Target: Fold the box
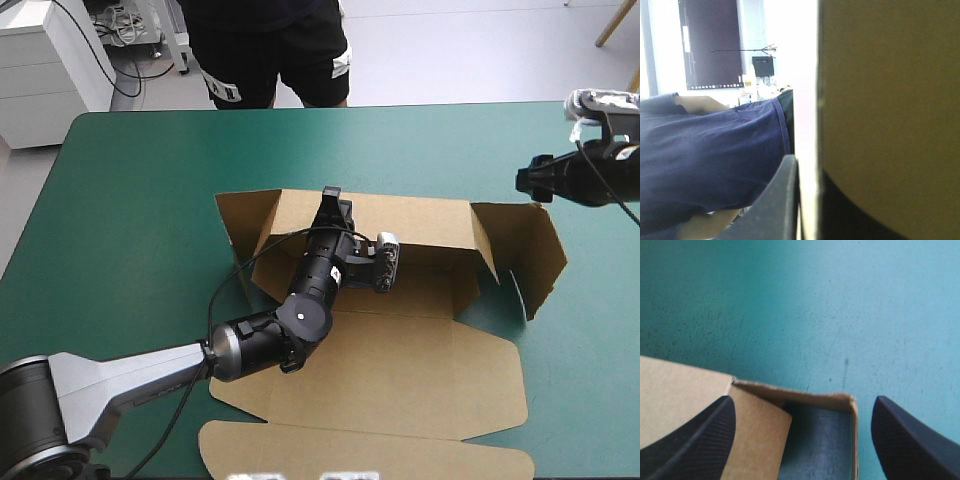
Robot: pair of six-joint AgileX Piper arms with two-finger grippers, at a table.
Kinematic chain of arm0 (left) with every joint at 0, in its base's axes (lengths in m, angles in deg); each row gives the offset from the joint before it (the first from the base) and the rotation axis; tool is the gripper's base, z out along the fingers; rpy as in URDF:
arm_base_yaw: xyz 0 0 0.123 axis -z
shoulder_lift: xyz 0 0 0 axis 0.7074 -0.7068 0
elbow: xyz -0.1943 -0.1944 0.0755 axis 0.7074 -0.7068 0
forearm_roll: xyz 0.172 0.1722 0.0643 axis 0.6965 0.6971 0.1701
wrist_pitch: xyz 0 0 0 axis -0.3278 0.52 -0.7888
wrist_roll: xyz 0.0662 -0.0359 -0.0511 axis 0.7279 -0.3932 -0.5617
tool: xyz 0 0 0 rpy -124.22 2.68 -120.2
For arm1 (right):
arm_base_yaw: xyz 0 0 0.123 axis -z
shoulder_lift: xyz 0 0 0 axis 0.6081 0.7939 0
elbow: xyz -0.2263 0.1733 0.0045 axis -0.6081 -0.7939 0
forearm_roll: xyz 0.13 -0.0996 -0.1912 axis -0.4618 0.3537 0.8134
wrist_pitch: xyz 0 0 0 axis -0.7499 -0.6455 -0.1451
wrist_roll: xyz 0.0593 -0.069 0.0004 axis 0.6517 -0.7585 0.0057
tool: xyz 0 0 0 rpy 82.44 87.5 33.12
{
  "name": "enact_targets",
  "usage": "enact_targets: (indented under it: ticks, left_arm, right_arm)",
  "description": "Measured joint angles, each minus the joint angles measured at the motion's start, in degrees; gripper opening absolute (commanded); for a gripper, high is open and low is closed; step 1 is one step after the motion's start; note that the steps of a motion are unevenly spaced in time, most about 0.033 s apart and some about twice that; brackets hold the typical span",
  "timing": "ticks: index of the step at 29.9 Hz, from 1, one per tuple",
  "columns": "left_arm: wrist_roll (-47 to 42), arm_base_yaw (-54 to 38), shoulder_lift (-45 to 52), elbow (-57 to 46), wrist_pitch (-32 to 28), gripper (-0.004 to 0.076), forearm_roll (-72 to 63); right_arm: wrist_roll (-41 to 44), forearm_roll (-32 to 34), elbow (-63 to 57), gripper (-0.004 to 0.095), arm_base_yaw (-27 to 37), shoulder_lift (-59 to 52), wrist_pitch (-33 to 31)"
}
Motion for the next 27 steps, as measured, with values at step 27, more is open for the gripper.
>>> enact_targets:
  ticks: [27]
  left_arm:
    - [-0.1, 0.0, 0.0, 0.0, 0.0, -0.0008, -0.1]
  right_arm:
    - [0.1, 3.7, 5.8, 0.0699, -4.4, 20.2, 0.1]
